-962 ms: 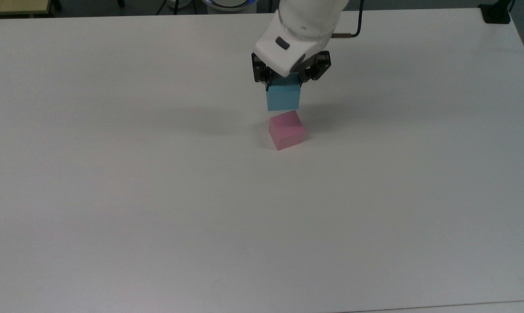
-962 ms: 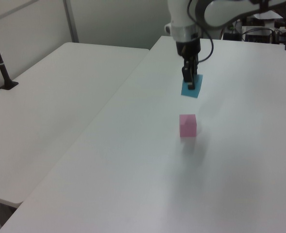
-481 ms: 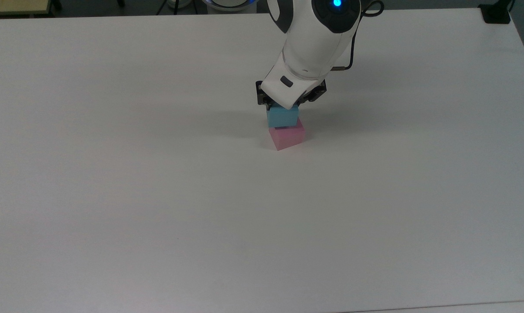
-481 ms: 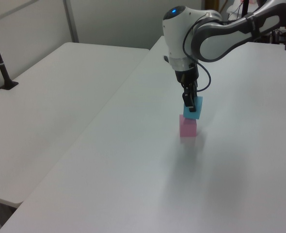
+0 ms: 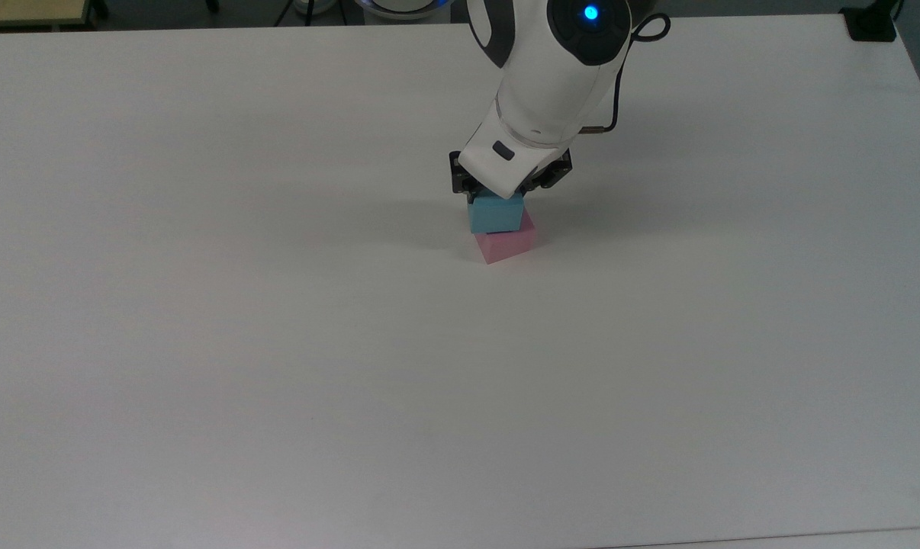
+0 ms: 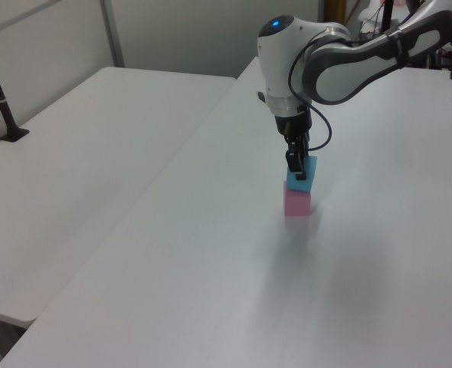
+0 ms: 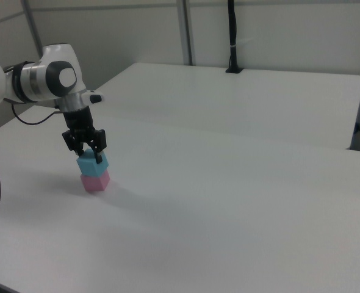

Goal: Put blue cube on pink cube
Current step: 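Lower the light-blue cube onto the pink cube's top face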

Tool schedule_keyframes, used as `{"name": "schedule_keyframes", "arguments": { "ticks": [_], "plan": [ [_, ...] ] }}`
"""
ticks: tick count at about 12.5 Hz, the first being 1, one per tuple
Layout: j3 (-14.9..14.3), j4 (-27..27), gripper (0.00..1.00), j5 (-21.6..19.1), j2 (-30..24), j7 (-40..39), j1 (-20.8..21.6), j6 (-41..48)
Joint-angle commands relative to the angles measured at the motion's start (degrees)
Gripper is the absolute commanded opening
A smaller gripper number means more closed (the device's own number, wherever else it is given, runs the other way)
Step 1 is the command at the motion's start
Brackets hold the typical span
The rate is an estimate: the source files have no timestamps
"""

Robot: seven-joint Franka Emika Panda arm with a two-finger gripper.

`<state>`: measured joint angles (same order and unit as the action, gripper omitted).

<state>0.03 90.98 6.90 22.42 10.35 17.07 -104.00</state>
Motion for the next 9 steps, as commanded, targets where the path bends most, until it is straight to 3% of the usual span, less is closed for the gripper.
{"name": "schedule_keyframes", "arguments": {
  "ticks": [1,2,3,4,9],
  "plan": [
    [-0.4,1.2,0.31,0.9,-0.4,1.6,1.5,-1.4],
    [-0.4,1.2,0.56,0.9,-0.4,1.6,1.5,-1.4],
    [-0.5,1.2,0.89,0.9,0.0,1.6,1.5,-1.3],
    [-0.4,1.2,1.00,0.9,0.0,1.6,1.4,-1.4],
    [-0.4,1.1,1.00,1.0,-3.4,3.4,0.6,-0.5]
  ]
}}
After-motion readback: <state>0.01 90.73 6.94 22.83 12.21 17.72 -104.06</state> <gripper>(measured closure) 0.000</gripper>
